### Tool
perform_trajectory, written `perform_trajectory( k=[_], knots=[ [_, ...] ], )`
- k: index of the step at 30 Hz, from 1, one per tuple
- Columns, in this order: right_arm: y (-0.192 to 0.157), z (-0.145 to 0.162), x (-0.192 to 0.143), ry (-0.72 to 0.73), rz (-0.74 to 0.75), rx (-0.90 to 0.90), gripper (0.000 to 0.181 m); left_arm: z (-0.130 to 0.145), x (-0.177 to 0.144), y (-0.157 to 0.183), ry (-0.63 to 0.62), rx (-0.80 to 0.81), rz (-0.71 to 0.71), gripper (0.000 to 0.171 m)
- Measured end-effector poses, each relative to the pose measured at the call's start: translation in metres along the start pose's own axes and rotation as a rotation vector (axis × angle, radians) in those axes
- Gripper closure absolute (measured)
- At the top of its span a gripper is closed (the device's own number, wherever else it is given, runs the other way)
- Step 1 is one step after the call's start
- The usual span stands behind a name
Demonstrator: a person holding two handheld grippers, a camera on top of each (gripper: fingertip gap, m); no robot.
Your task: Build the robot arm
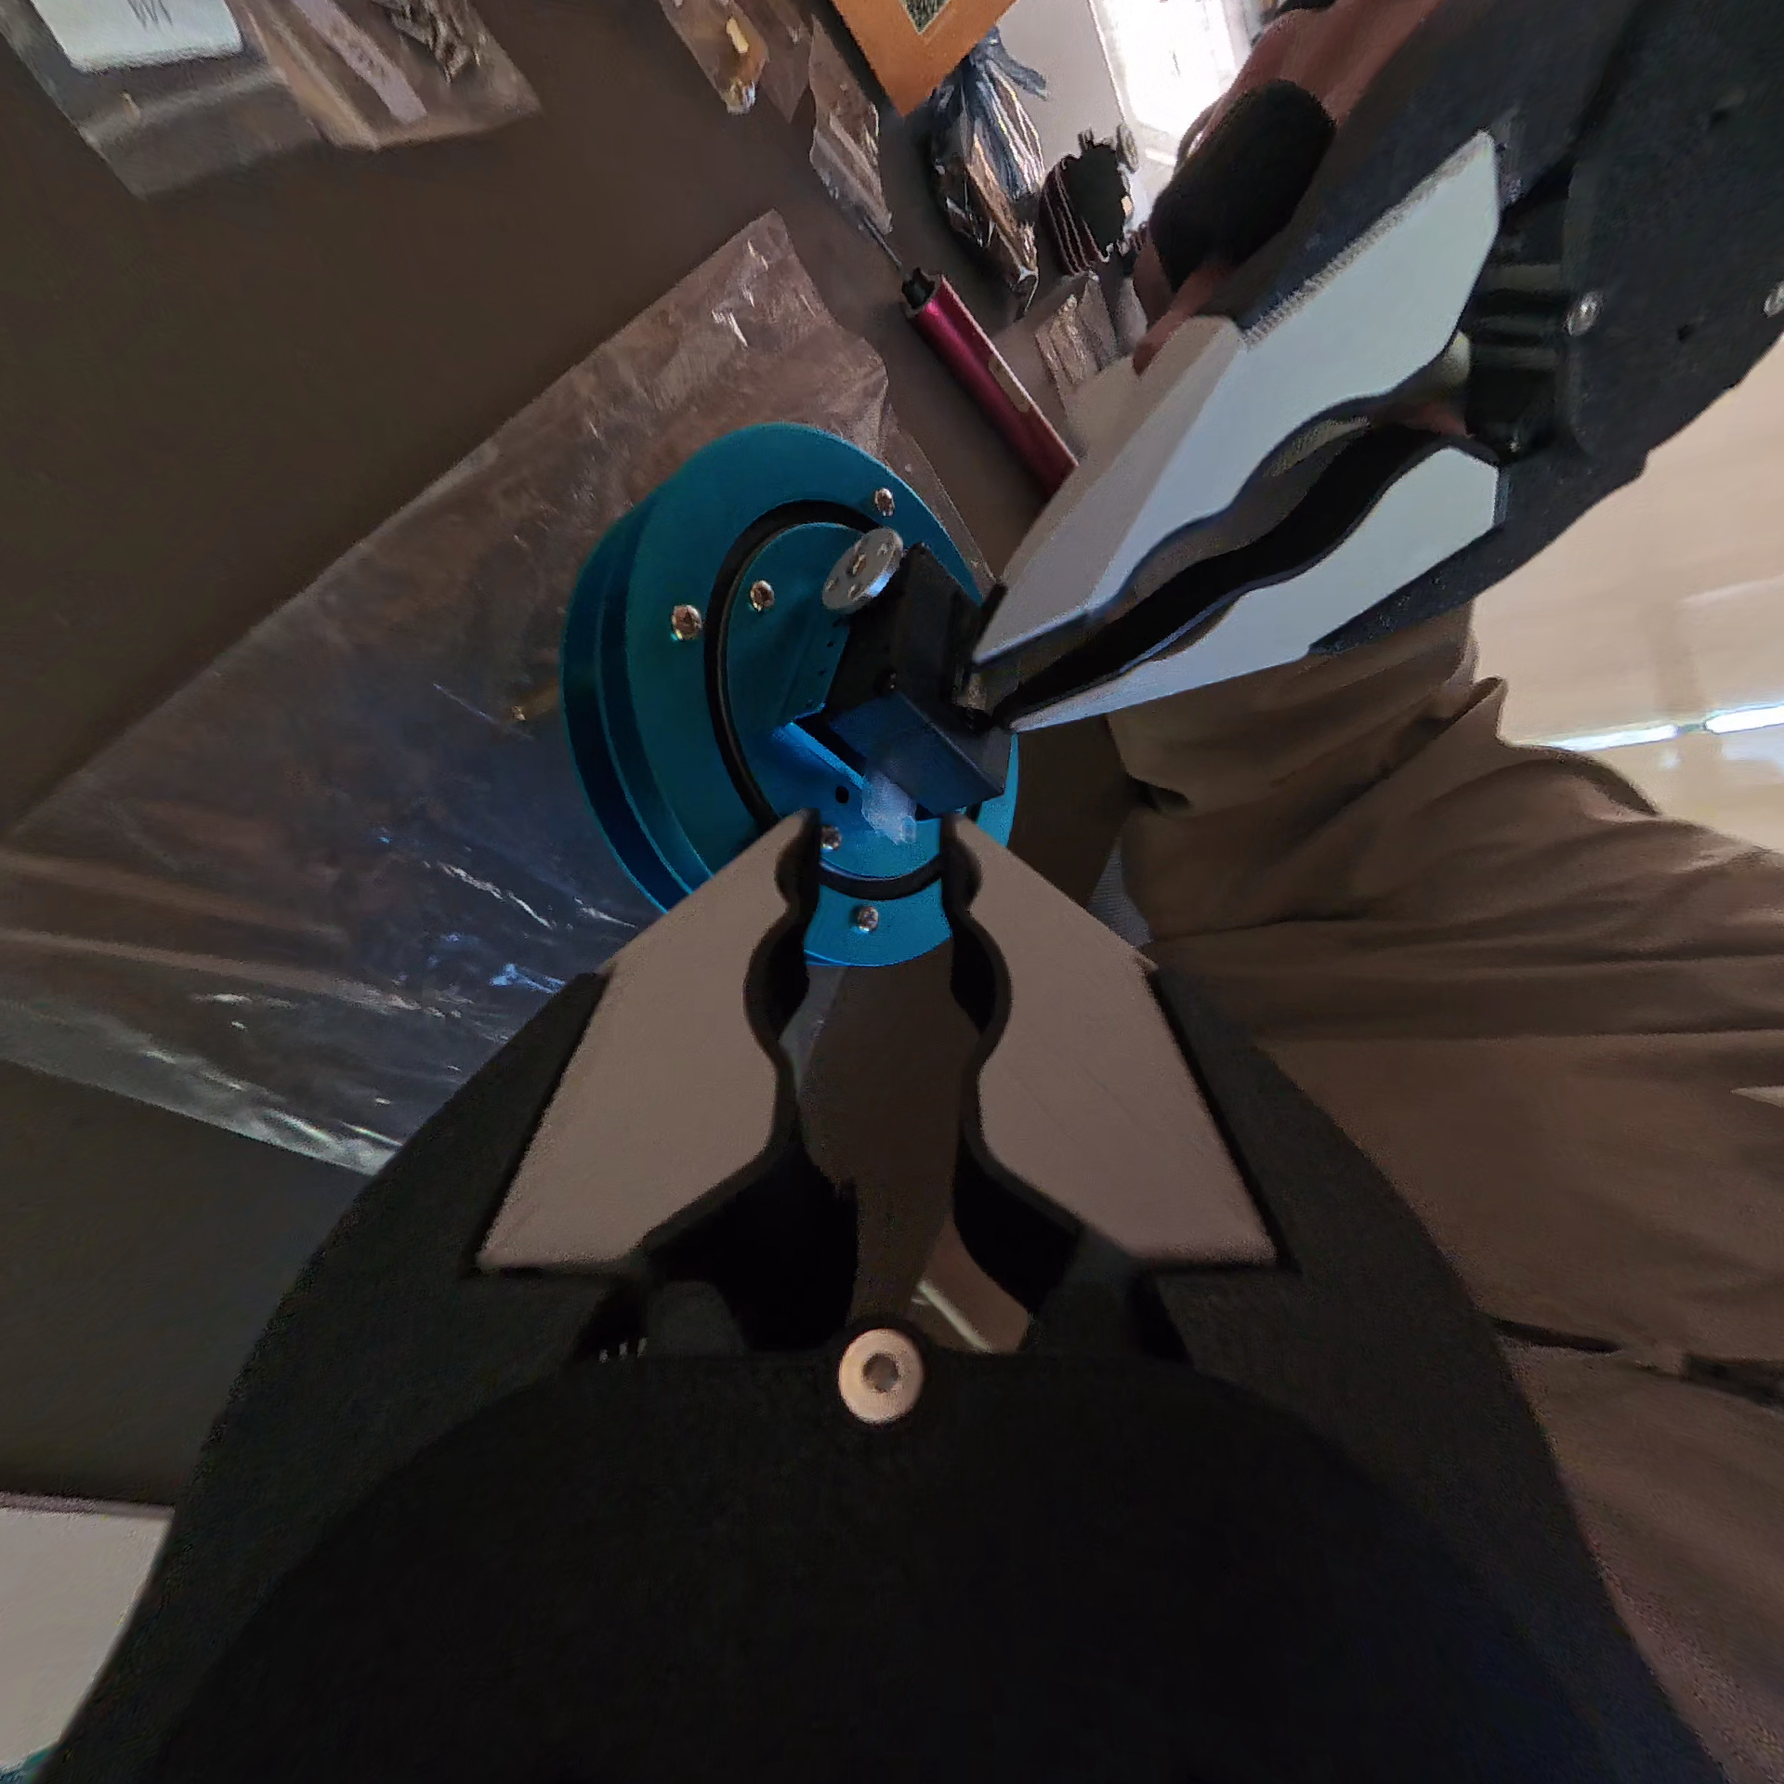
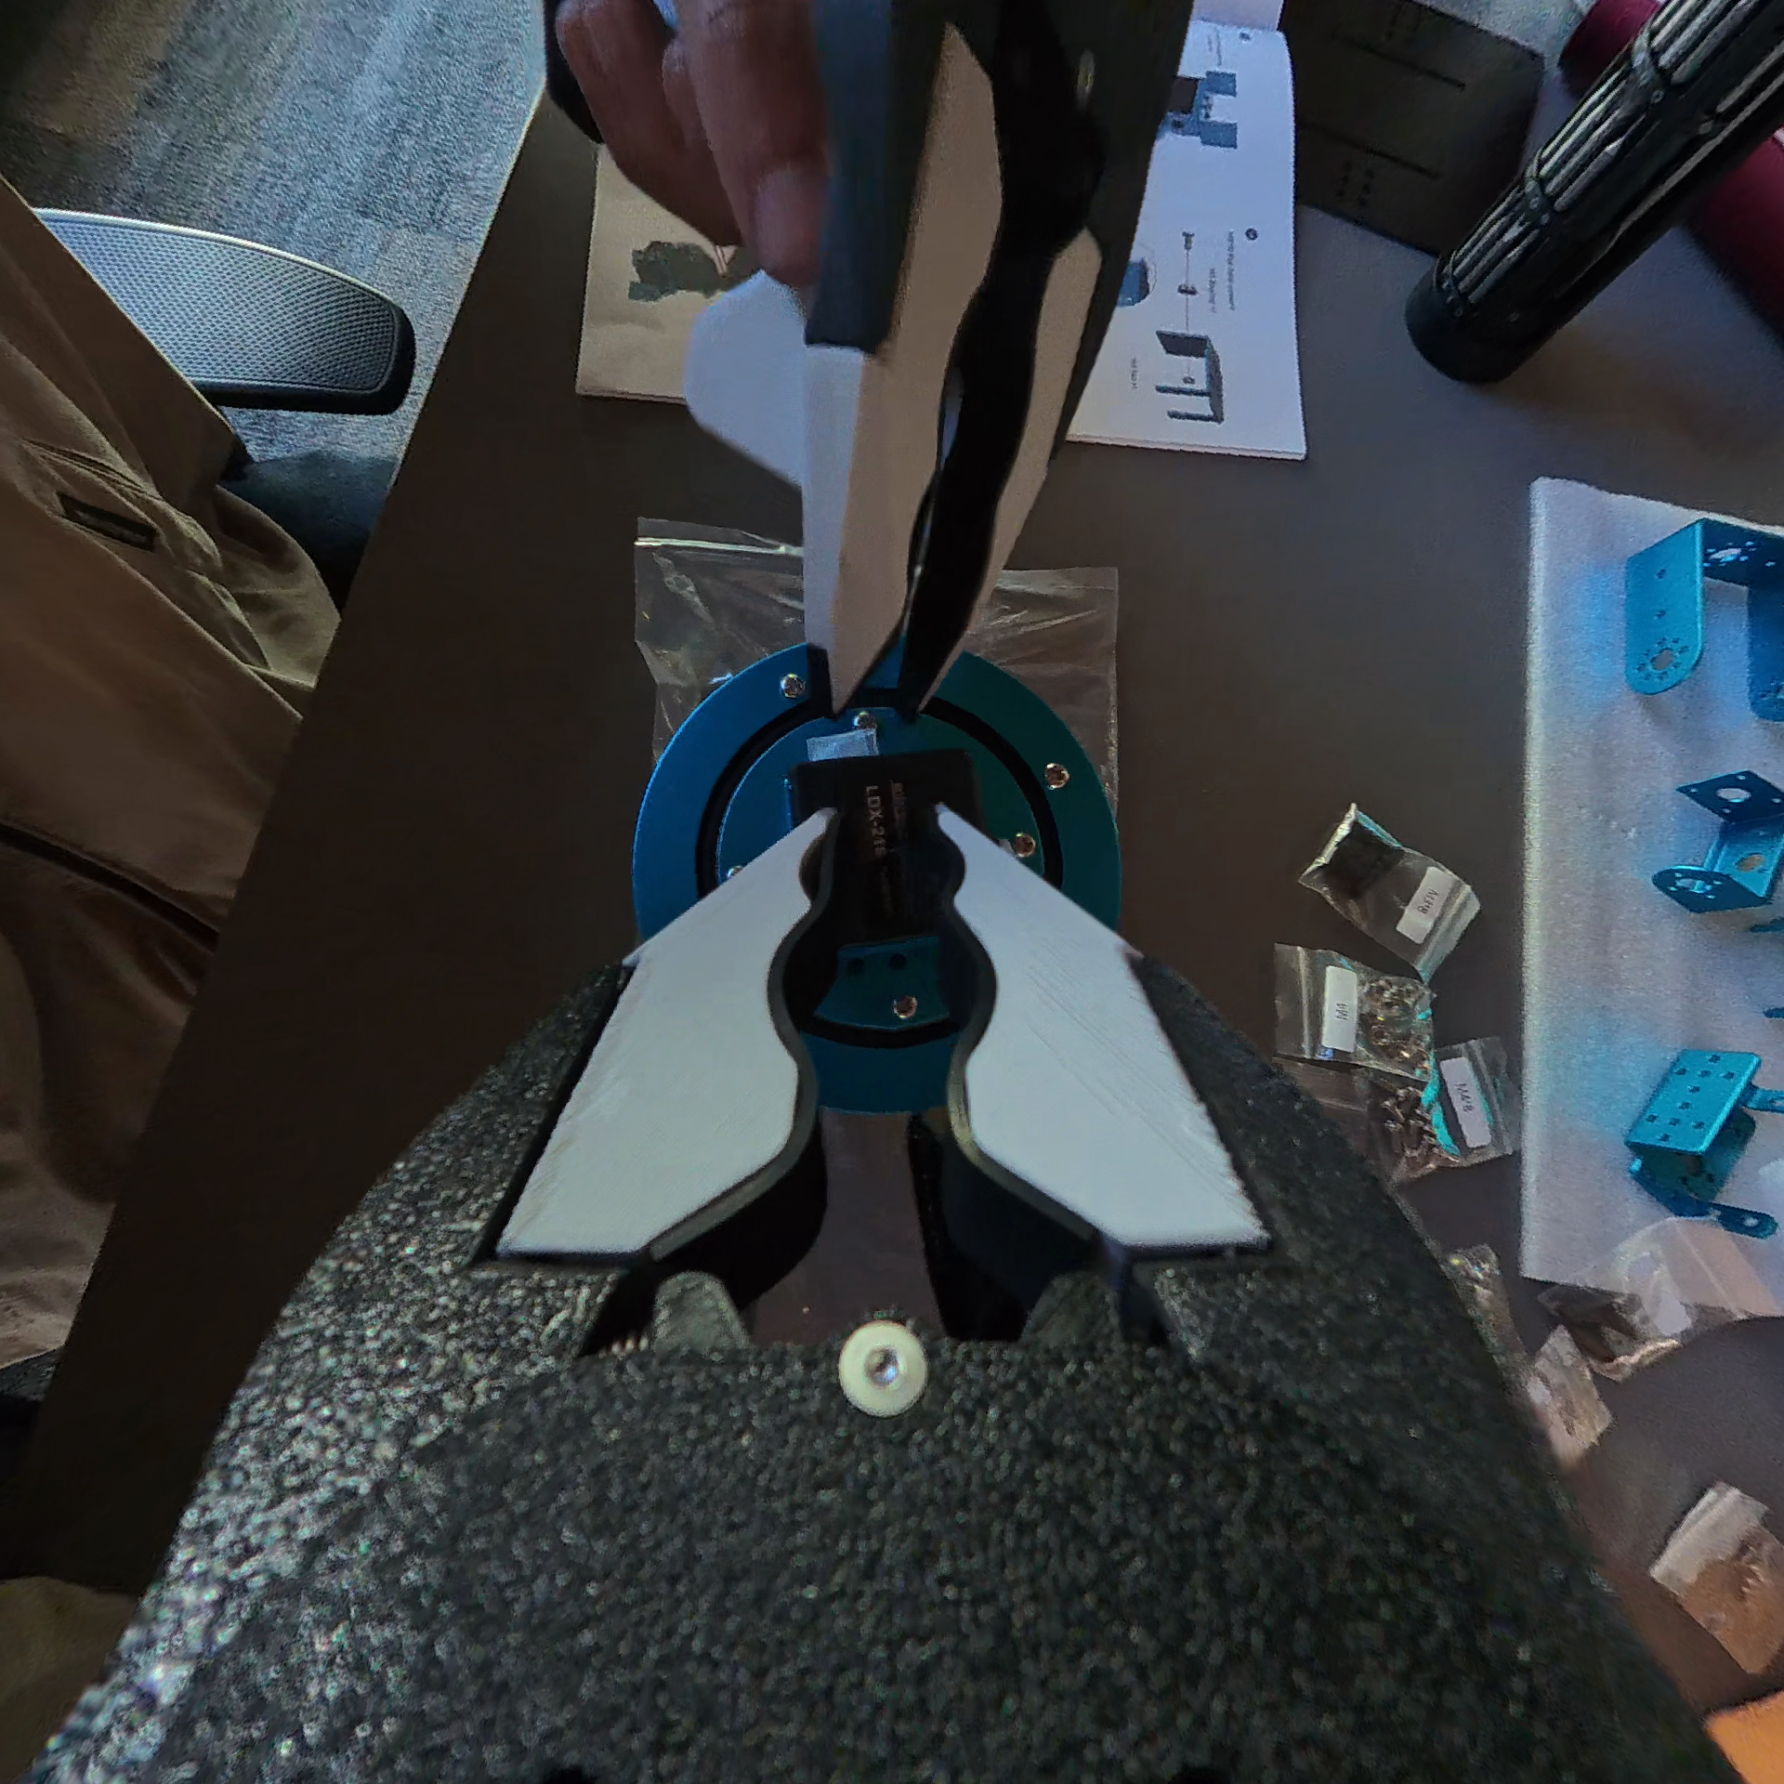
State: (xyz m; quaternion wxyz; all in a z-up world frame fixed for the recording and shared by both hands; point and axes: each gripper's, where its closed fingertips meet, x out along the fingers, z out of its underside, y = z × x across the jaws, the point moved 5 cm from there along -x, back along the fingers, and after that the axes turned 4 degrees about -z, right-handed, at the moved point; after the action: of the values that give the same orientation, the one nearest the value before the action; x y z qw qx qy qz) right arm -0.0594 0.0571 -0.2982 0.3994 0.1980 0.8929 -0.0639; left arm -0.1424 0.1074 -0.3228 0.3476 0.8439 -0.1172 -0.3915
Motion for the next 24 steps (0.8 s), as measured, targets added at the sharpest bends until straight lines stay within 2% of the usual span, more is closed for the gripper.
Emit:
perform_trajectory(
  k=[2,5,10,13,16,18,21,24],
  knots=[
    [0.001,0.000,-0.005,0.009,0.016,0.003,0.165,-0.005,-0.005,-0.001,0.056,0.125,-0.044,0.136],
    [0.003,-0.001,-0.017,0.064,0.058,0.036,0.165,-0.011,-0.006,0.002,0.121,0.238,-0.048,0.131],
    [0.011,0.014,-0.042,0.184,0.244,0.148,0.157,-0.021,0.003,-0.002,0.224,0.253,-0.008,0.125],
    [0.008,0.035,-0.050,0.258,0.331,0.274,0.152,-0.024,0.001,-0.005,0.285,0.216,0.031,0.123],
    [-0.019,0.054,-0.056,0.328,0.387,0.397,0.148,-0.017,-0.014,0.003,0.368,0.193,0.034,0.122],
    [-0.050,0.061,-0.060,0.403,0.401,0.455,0.148,-0.003,-0.028,0.016,0.433,0.213,0.021,0.123],
    [-0.100,0.067,-0.060,0.529,0.445,0.528,0.148,0.032,-0.039,0.037,0.502,0.262,-0.058,0.122],
    [-0.142,0.081,-0.045,0.573,0.491,0.579,0.148,0.072,-0.036,0.051,0.567,0.280,-0.149,0.123]
  ],
)
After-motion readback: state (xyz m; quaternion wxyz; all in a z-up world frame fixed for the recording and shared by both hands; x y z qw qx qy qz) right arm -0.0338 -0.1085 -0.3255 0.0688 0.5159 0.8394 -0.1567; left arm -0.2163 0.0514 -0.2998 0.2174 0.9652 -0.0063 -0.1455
